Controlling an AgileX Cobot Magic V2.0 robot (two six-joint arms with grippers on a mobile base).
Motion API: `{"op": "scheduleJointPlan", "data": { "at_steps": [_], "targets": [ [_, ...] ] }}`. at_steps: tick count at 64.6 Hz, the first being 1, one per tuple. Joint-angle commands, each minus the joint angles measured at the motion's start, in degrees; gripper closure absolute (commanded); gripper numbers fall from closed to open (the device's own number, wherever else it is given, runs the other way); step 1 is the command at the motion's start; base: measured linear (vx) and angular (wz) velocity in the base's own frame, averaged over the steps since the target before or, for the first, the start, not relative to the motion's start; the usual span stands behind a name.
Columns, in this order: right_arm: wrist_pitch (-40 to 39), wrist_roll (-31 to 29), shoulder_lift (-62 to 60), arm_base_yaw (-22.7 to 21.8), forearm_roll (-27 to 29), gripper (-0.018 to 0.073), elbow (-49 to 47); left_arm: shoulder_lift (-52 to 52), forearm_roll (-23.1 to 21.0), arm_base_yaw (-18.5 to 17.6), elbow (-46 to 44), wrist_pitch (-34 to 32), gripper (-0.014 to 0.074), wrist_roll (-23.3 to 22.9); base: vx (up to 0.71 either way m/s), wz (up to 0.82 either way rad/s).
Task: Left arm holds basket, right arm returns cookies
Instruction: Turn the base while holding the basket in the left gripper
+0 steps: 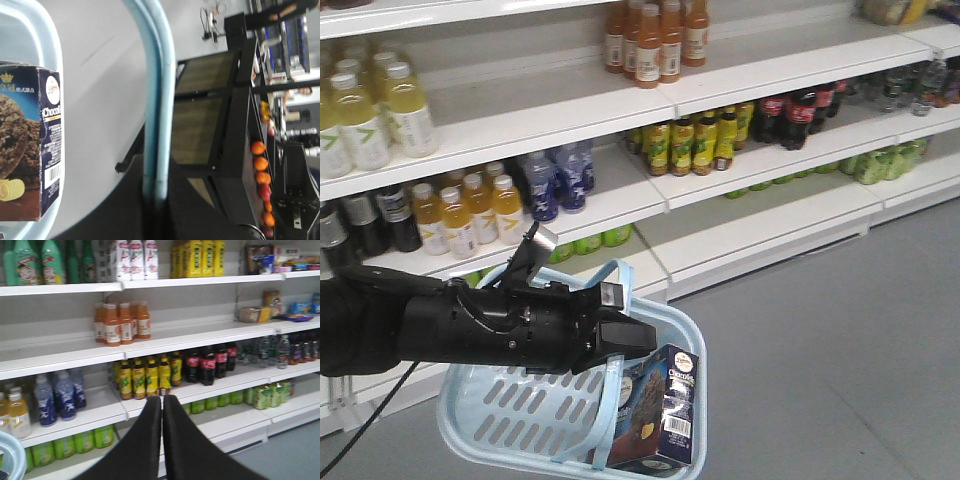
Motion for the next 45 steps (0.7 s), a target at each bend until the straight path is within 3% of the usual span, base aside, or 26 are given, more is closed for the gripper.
{"op": "scheduleJointPlan", "data": {
  "at_steps": [1, 45],
  "targets": [
    [-4.3, -0.2, -0.6, -0.2, -0.4, 0.0567, 0.2, -2.9, -3.9, -0.2, -1.6, 3.5, 0.0604, 0.7, 0.19, -0.67],
    [-4.3, -0.2, -0.6, -0.2, -0.4, 0.0567, 0.2, -2.9, -3.9, -0.2, -1.6, 3.5, 0.0604, 0.7, 0.17, -0.65]
  ]
}}
